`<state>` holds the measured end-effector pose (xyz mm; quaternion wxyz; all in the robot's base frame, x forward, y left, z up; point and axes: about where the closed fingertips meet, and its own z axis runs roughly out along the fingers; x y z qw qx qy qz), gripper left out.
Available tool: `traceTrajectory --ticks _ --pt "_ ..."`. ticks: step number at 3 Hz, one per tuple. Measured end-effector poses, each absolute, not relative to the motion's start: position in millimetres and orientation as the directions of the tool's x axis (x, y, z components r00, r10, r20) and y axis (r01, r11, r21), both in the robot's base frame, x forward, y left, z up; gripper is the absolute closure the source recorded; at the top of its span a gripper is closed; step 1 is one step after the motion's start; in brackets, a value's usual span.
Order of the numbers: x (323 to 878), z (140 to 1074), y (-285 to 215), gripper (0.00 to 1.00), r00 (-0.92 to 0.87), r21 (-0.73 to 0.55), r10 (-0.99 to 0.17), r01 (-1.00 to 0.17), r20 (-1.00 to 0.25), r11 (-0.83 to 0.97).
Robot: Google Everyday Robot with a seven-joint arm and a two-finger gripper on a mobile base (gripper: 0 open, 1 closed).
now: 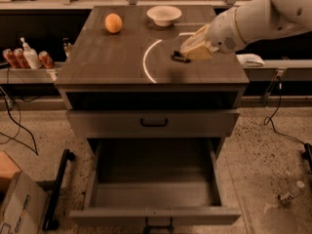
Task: Place rxbar chocolate into middle drawer
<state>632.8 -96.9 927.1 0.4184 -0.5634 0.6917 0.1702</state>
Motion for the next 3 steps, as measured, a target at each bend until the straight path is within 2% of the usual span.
traceTrajectory --ticks 2,3 --pt "517 909 -78 1.00 -0.095 -0.144 -0.575 -0.923 -0.813 0.356" --pt "491 870 -73 0.84 -0.154 -0.075 -0.585 -0.935 -0.796 0.347"
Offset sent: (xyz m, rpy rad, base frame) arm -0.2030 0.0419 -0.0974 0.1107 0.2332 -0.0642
